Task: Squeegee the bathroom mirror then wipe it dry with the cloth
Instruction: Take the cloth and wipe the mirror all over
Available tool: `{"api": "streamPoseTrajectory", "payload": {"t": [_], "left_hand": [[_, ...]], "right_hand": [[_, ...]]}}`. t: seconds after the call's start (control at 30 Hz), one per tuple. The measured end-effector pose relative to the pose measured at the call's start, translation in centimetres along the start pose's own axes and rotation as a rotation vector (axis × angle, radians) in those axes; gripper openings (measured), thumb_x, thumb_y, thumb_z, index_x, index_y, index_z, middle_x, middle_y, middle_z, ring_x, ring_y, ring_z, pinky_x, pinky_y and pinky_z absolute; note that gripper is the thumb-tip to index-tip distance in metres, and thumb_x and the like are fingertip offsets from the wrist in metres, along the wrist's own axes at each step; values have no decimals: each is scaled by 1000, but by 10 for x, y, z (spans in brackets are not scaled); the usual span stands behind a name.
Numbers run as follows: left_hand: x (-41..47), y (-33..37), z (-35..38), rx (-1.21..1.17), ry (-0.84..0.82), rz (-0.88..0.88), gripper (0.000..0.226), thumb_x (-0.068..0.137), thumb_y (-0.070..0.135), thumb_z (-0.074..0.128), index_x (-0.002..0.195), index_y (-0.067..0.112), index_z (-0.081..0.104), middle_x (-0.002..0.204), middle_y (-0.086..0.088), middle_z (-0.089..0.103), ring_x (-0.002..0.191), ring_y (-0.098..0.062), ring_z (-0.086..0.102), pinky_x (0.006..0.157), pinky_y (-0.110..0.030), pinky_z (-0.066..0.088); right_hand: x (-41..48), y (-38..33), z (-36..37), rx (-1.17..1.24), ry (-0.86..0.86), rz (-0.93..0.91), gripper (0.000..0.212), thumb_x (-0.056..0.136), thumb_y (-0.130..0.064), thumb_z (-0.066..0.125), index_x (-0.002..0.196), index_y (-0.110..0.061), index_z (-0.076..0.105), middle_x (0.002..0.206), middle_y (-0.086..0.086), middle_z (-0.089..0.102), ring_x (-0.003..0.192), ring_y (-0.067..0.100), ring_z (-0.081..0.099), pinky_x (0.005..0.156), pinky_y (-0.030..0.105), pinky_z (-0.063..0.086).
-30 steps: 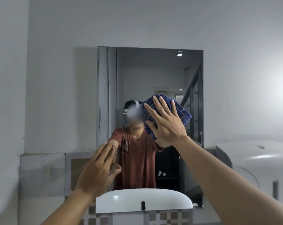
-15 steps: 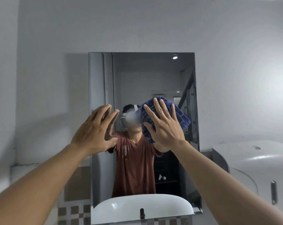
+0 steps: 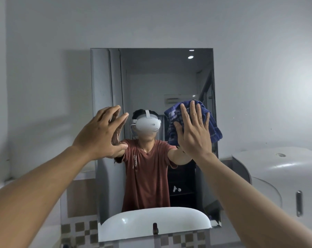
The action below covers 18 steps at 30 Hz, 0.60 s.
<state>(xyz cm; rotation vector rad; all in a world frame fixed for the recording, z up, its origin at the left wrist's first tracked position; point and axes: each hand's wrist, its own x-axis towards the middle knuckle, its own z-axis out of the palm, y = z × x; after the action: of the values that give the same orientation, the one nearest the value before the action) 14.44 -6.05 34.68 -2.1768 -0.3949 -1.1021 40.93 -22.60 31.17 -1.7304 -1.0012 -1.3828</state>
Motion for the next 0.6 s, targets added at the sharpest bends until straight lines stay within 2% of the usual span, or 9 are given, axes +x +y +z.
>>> {"api": "streamPoseTrajectory", "payload": {"t": [0.2,0.43,0.5,0.6], "left_hand": [[0,1,-2,-12,12,14,110,67,71,73,154,15,37,155,-16,36,143,-36,33,109,-56,44],[0,0,-5,-16,12,21,106,68,70,74,153,16,40,152,-15,38,140,-36,35,110,-54,43],[3,-2,-7,-11,18,31,97,74,69,71,151,17,43,150,-14,40,136,-36,39,108,-54,45],[10,-6,-13,-19,74,40,83,81,57,74,147,14,47,144,-16,45,129,-38,45,103,-55,48]], "right_hand": [[-36,-4,8,26,-17,190,64,104,-51,19,161,-20,17,168,13,11,156,29,3,124,56,4],[-76,-14,17,34,-27,239,64,104,-51,24,160,-21,17,168,12,11,156,28,2,124,58,4],[-89,-15,18,23,-37,225,64,104,-53,20,160,-21,19,168,12,13,156,28,3,123,58,5],[-104,-14,22,13,-52,207,65,104,-54,18,160,-21,19,168,13,12,156,28,2,123,59,5]]}}
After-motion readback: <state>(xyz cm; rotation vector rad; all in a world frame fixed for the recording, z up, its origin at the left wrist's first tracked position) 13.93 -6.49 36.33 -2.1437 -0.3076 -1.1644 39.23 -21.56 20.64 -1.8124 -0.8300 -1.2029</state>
